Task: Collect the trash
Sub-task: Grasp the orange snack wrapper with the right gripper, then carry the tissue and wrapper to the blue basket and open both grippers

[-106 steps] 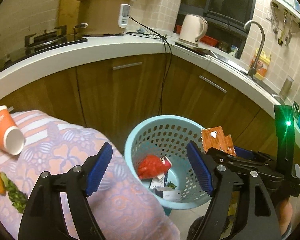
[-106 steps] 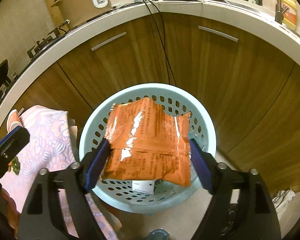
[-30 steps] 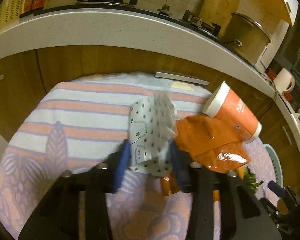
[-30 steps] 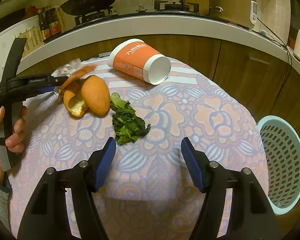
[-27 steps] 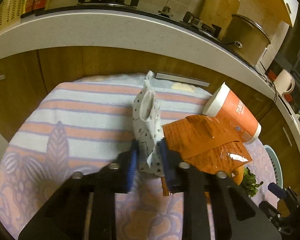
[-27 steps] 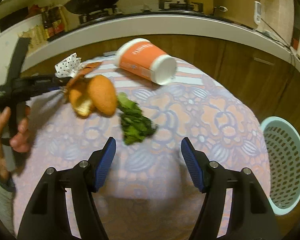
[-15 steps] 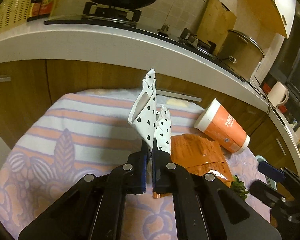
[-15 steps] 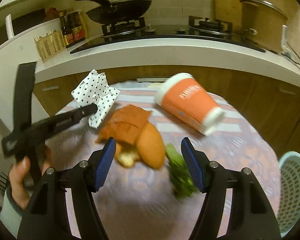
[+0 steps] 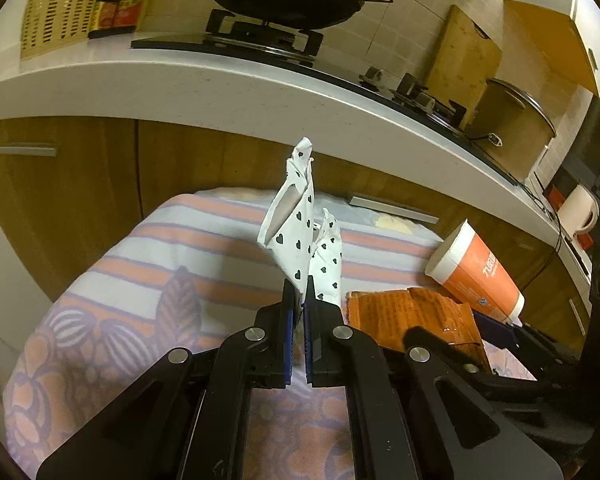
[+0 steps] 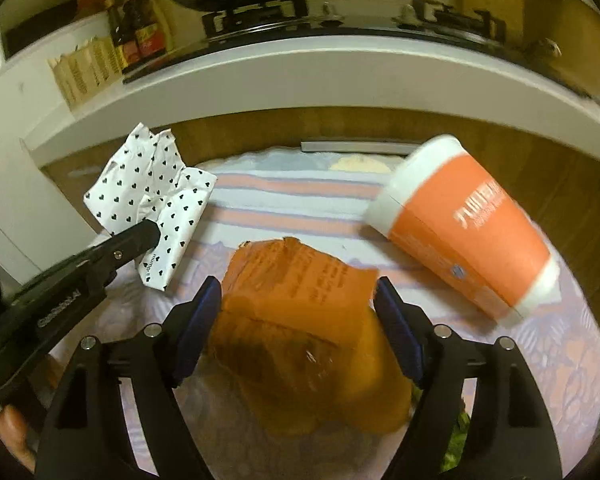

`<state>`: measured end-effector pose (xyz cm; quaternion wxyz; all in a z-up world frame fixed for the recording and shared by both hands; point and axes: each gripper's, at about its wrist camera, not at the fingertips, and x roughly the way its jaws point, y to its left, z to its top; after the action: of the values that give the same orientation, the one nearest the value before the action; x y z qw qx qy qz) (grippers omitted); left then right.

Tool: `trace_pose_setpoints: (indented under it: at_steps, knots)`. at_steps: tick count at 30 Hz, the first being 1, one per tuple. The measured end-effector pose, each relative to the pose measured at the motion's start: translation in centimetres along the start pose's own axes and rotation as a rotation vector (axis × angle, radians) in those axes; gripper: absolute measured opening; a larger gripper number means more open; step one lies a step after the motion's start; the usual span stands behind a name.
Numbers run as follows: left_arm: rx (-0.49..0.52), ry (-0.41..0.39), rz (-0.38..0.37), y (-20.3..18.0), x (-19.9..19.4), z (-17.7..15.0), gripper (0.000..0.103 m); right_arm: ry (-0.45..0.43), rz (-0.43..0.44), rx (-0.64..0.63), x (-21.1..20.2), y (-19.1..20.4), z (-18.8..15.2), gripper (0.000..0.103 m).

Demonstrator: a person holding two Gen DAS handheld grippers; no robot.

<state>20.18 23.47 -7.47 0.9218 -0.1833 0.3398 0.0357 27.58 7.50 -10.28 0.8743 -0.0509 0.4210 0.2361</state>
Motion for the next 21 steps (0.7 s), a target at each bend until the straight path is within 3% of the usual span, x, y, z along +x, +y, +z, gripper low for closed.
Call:
trace_pose_setpoints:
  at_steps: [2, 5, 9, 15, 21]
  knots:
    - [0.003, 0.0, -0.001, 0.0, 0.0, 0.0, 0.002, -0.02, -0.042, -0.047, 0.1, 0.8, -0.2, 0.064]
    - [0.015, 0.005, -0.004, -0.2, 0.0, 0.0, 0.002, -0.054, -0.005, -0.06, -0.3, 0.9, -0.4, 0.039]
    - [0.022, 0.006, -0.004, -0.4, 0.1, -0.1, 0.002, -0.095, 0.049, -0.017, -1.1, 0.0, -0.7, 0.026]
    - [0.057, -0.003, -0.006, -1.5, -0.2, -0.2, 0.002, -0.175, 0.102, 0.03, -4.9, -1.3, -0.3, 0.022]
    - [0.118, -0.029, -0.047, -3.9, -1.7, -0.4, 0.002, -0.213, 0.094, 0.054, -8.4, -2.9, -0.5, 0.022]
